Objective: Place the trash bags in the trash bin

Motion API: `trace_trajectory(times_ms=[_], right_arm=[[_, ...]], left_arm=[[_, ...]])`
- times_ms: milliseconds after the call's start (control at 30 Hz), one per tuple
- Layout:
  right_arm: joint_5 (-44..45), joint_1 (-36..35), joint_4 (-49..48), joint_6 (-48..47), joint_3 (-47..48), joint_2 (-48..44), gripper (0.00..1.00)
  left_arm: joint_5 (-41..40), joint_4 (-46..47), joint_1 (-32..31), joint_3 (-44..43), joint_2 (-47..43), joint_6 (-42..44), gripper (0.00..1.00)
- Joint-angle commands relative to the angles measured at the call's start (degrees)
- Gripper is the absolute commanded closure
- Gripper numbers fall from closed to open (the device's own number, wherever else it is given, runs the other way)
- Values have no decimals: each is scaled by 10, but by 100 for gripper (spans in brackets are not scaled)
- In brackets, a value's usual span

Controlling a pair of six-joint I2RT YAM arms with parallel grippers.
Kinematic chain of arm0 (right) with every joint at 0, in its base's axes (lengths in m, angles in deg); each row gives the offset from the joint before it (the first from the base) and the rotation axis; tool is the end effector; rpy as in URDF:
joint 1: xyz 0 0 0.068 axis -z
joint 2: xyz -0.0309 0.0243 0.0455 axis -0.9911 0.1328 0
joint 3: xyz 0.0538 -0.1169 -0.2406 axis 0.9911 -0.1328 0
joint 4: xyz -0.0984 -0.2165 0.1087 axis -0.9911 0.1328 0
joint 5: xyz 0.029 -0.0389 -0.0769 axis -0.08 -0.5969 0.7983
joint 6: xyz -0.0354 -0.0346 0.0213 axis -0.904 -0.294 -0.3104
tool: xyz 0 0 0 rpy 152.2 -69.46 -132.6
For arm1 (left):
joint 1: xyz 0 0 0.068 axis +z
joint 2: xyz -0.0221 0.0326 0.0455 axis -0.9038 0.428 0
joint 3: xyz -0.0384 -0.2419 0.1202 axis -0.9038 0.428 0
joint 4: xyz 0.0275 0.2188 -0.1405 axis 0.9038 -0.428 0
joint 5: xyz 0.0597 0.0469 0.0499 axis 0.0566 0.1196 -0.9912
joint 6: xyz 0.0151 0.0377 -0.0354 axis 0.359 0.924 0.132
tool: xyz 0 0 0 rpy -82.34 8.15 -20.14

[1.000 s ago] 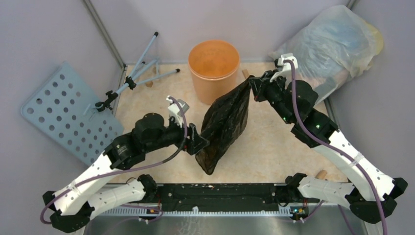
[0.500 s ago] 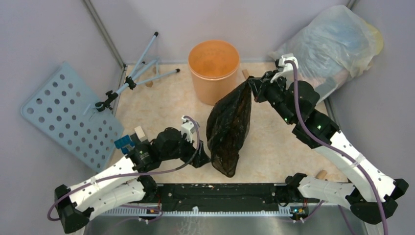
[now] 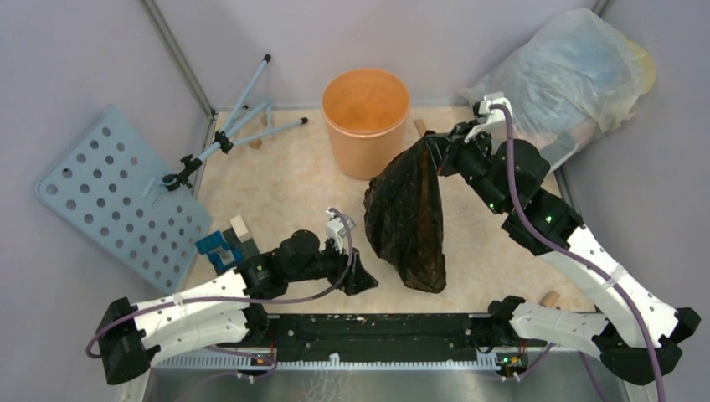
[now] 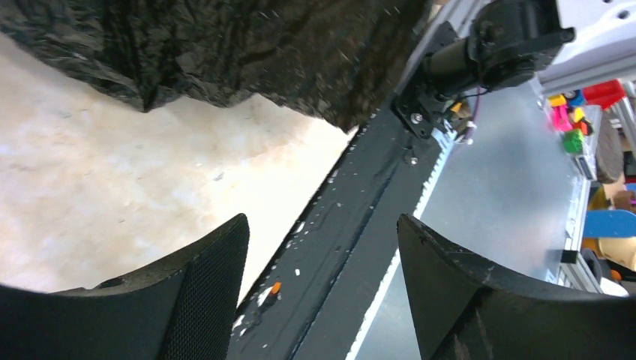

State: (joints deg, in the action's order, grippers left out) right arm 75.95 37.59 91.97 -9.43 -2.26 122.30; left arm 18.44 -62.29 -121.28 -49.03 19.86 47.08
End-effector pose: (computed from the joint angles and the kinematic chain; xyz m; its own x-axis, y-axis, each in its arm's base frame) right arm 0.1503 0.1344 0.4607 -0.1032 0.2130 -0.9716 -0.4549 0.8585 0.2366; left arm 0.0966 -0.1627 0.2392 -0.7195 0.1034 -0.6868 0.6383 0.4883 -0.5951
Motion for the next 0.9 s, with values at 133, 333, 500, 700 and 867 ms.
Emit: trace_trajectory(times_ms=[133, 333, 500, 700, 867], right_arm=[[-36, -2, -16, 13, 9, 15, 100], [-50, -3, -19, 20, 8, 27, 100], [-45, -3, -14, 14, -1, 27, 100], [-37, -3, -16, 8, -16, 19, 100], [-28, -2, -7, -1, -17, 15, 100]], left_arm=[[-85, 195, -106, 42, 49, -62, 17], [-216, 214, -154, 21, 103, -88, 9], [-267, 194, -138, 34, 96, -91, 11], [-181, 213, -56, 59, 111, -92, 15], [-123, 256, 10, 97, 110, -101, 7]])
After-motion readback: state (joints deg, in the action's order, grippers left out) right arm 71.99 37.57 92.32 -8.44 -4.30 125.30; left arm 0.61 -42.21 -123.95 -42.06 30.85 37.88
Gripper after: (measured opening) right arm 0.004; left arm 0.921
